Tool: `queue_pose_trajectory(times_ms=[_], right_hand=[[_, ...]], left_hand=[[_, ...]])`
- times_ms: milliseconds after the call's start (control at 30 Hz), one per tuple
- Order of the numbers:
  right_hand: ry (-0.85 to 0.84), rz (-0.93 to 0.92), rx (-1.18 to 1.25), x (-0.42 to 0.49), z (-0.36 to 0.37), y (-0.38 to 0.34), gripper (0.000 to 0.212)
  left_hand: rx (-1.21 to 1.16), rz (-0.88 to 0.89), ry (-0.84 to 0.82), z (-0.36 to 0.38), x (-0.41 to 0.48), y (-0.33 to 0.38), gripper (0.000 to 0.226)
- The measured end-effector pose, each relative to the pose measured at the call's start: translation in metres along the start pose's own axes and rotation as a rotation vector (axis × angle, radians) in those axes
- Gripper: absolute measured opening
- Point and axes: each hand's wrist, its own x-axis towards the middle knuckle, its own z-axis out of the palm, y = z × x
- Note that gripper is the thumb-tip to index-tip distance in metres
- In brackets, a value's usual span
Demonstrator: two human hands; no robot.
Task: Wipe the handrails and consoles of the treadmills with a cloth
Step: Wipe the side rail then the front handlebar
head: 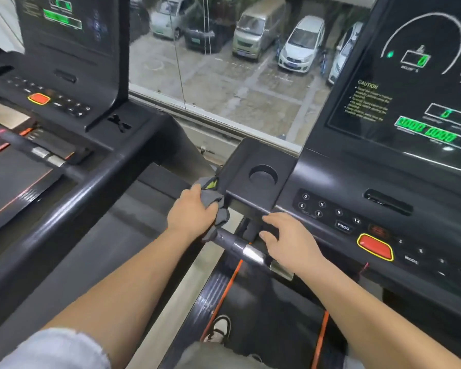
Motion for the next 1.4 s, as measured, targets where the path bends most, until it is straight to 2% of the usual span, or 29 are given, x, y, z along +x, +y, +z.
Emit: queue_pose_trajectory(times_ms=[167,300,367,467,567,633,900,967,1033,1133,1200,1267,1333,1400], right_hand=[[-0.137,-0.053,0.031,-0.014,0.012,-0.020,0.046],[-0.212,-0.153,-0.032,-0.013,0.035,-0.044,0.022],[-0.230,-0.198,-0.051,-0.009,0.046,-0.053,0.029],[-0.254,-0.233,-0.018,-0.006,0.058,-0.064,0.060],[-0.289,-0.270,0.059,-0.014,0.065,-0.074,0.065],[-0.295,-0.281,0.070,-0.021,0.069,-0.078,0.062],[-0.152,-0.274,0.029,-0.039,0.100,-0.110,0.067],[-0.131,-0.318,-0.025,-0.041,0.109,-0.125,0.075],[-0.142,-0.378,-0.134,-0.040,0.118,-0.139,0.086],[-0.266,-0.532,-0.317,-0.047,0.132,-0.162,0.096],[-0.349,-0.646,-0.477,-0.056,0.142,-0.180,0.103],[-0.414,-0.754,-0.637,-0.068,0.150,-0.201,0.108],[-0.449,-0.836,-0.728,-0.085,0.165,-0.217,0.101],[-0.434,-0.867,-0.739,-0.103,0.186,-0.222,0.082]], left_hand=[[0.029,0.001,-0.005,-0.012,-0.049,-0.019,0.042],[0.049,-0.010,0.040,-0.019,-0.131,-0.070,0.044],[0.071,-0.063,0.056,-0.023,-0.170,-0.099,0.051],[0.188,-0.143,0.083,-0.022,-0.208,-0.123,0.053],[0.325,-0.177,0.074,-0.018,-0.206,-0.124,0.064],[0.330,-0.202,0.066,-0.017,-0.189,-0.116,0.069],[-0.052,-0.310,-0.104,-0.018,-0.109,-0.089,0.110],[-0.077,-0.237,-0.037,-0.015,-0.126,-0.100,0.102],[0.002,-0.134,0.075,-0.013,-0.164,-0.120,0.087],[0.122,-0.035,0.160,-0.017,-0.237,-0.168,0.073],[0.118,-0.015,0.184,-0.023,-0.281,-0.202,0.071],[0.083,0.000,0.281,-0.025,-0.315,-0.233,0.072],[0.091,0.013,0.405,-0.024,-0.340,-0.259,0.074],[0.128,0.075,0.520,-0.020,-0.356,-0.273,0.071]])
